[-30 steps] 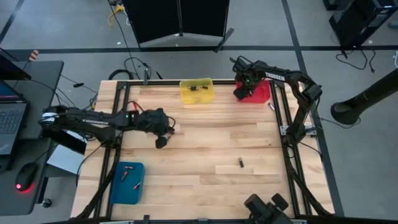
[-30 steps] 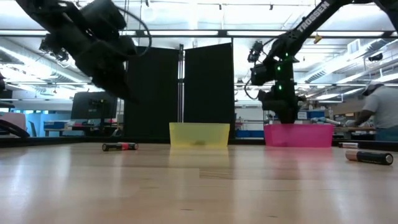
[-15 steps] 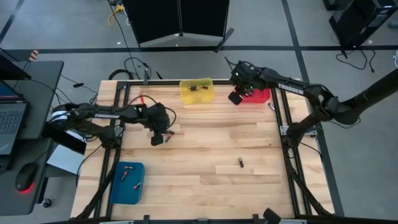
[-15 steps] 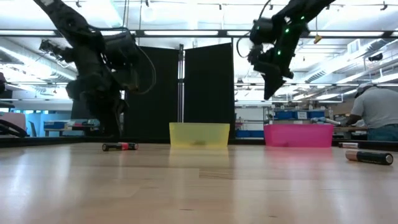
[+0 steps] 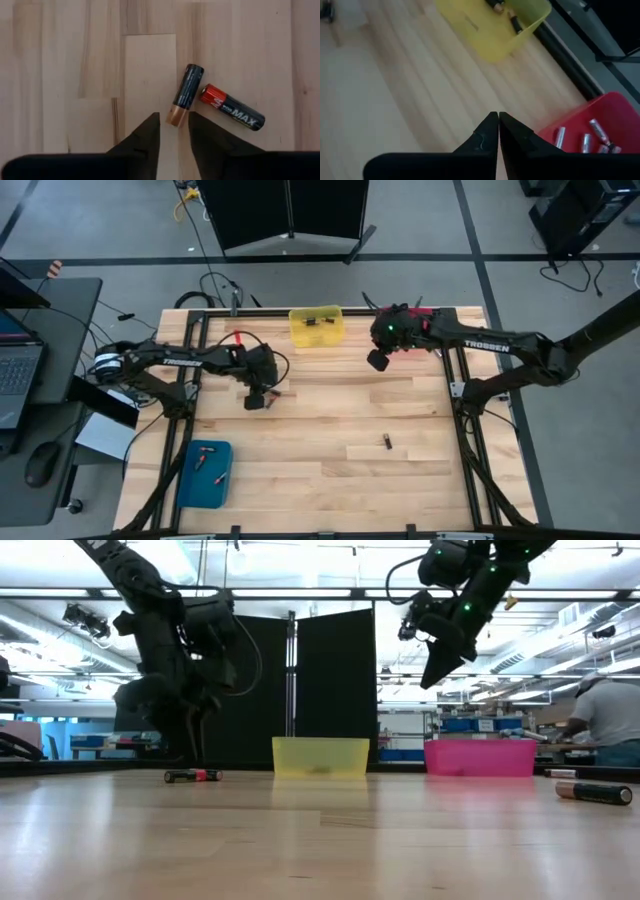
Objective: Sort batteries
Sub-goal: Put the black-brown battery into the yellow bin
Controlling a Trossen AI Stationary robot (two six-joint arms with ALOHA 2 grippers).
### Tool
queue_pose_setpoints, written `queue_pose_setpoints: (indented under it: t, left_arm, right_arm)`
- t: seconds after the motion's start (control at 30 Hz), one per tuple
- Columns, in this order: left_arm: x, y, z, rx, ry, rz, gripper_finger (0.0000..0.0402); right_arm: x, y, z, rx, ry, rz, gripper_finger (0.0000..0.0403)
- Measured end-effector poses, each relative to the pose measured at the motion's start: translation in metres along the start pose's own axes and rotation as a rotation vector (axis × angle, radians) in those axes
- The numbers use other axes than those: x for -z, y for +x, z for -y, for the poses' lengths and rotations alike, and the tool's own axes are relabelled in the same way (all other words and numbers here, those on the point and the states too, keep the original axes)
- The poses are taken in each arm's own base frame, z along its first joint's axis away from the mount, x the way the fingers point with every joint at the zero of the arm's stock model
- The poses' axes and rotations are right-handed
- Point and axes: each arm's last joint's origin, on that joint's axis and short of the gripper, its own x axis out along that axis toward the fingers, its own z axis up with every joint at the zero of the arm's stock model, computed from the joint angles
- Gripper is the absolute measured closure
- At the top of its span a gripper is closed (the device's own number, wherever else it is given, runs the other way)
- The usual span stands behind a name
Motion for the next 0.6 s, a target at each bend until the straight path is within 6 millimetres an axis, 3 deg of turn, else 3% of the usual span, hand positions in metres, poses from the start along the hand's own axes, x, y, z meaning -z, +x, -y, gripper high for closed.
queue_pose_setpoints:
  t: [0.23, 0.6]
  left_arm:
    - [-0.001, 0.003, 0.000, 0.013, 0.003, 0.007, 0.0257]
    - [0.001, 0.024, -0.001, 0.046, 0.024, -0.054, 0.0254]
  right_arm:
    - [0.007, 0.003, -0.005, -0.012, -0.014, 0.015, 0.0390]
    - [0.006, 0.004, -0.008, -0.016, -0.022, 0.020, 0.0388]
